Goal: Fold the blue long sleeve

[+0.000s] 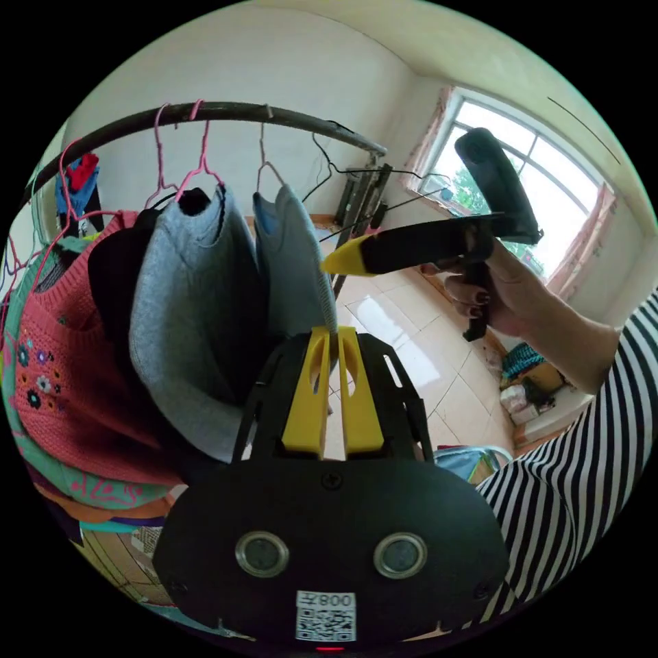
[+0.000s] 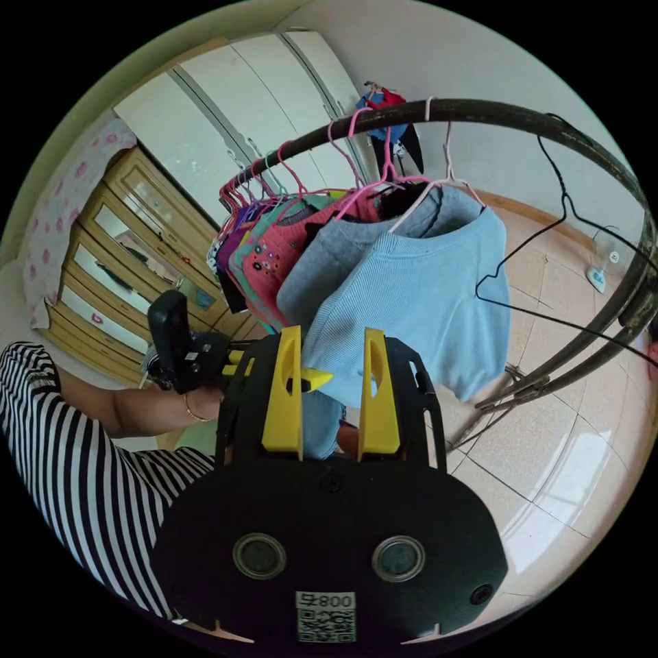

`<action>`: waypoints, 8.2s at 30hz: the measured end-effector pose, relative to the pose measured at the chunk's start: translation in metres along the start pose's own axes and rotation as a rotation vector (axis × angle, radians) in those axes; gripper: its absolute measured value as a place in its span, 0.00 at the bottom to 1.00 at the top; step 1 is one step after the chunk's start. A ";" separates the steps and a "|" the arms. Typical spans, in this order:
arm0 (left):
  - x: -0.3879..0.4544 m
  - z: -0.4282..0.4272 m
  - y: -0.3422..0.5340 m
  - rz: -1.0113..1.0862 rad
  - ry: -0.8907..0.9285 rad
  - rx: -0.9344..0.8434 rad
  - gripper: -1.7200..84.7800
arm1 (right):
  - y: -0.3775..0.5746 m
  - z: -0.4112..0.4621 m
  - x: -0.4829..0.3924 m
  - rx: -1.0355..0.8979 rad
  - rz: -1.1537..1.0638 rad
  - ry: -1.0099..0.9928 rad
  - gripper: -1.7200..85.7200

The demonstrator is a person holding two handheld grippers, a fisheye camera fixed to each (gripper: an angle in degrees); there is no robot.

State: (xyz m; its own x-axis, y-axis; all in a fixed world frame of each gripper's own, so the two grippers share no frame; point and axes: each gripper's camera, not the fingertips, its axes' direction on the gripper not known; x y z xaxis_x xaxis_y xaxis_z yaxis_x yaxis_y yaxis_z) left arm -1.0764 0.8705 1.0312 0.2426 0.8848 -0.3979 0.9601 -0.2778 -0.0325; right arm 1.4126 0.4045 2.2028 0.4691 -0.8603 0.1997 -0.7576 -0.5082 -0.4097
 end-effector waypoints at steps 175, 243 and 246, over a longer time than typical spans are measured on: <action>0.126 0.468 0.042 0.826 1.102 -0.746 0.03 | 0.565 -0.072 -0.466 0.736 0.998 0.804 0.03; -0.061 0.398 1.050 2.112 0.278 -1.466 0.10 | 0.774 0.822 -0.773 1.819 2.954 0.338 0.09; -0.088 0.411 1.070 2.120 0.230 -1.410 0.11 | 0.750 0.870 -0.734 1.998 2.964 0.192 0.10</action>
State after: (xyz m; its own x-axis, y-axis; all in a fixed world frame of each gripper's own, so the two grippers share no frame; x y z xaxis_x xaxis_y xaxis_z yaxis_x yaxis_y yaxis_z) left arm -0.1271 0.3419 0.6549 0.4093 -0.0137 0.9123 -0.8959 -0.1952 0.3990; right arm 0.8953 0.6909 0.9741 0.4868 0.4550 -0.7457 0.8042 0.0999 0.5859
